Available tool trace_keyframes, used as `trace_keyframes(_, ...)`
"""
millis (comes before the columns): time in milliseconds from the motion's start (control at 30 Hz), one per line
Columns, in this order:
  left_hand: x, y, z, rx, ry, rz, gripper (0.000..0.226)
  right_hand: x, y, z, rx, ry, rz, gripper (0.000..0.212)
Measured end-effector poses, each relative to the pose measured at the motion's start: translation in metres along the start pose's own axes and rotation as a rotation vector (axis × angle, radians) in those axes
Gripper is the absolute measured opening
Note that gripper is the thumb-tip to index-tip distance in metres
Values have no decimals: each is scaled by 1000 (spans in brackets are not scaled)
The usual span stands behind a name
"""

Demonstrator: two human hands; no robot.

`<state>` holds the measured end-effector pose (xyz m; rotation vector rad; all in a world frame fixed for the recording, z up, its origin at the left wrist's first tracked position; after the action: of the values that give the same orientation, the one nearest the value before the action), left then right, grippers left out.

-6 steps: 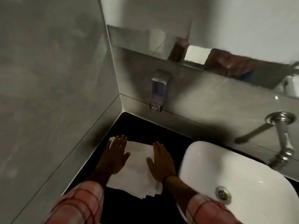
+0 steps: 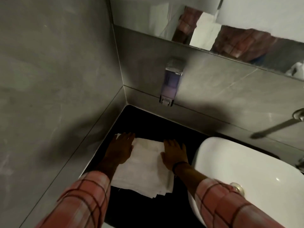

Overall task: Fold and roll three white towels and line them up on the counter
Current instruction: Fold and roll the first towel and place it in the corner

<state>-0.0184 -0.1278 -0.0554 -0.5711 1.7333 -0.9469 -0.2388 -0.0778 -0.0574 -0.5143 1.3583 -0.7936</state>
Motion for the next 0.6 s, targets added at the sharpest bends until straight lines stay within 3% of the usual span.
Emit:
trace_keyframes(167, 5, -10, 1, -117, 82, -85, 58, 6, -6, -6, -139, 55, -48, 58)
trace_keyframes(300, 6, -19, 3, -54, 79, -105, 50, 3, -13, -2, -142, 29, -131, 46)
trace_keyframes(400, -7, -29, 7, -26, 70, -126, 29, -12, -14, -4, 1, -34, -138, 32)
trace_keyframes(500, -44, -39, 17, -74, 69, -63, 26, -49, -10, -6, 288, -171, -64, 21)
trace_keyframes(600, -96, -40, 29, -20, 107, -3, 23, -106, -4, 6, 418, -339, -64, 23)
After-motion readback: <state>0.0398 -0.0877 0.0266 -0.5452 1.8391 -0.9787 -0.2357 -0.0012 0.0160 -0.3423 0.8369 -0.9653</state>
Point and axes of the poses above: each hand's wrist, its own x-axis towards the middle knuckle, its own y-axis out of the palm, z = x × y, the point moved 9 cm from there along x, towards the middle knuckle, and after that the axes turned 15 degrees about z, right-handed, at the moved point
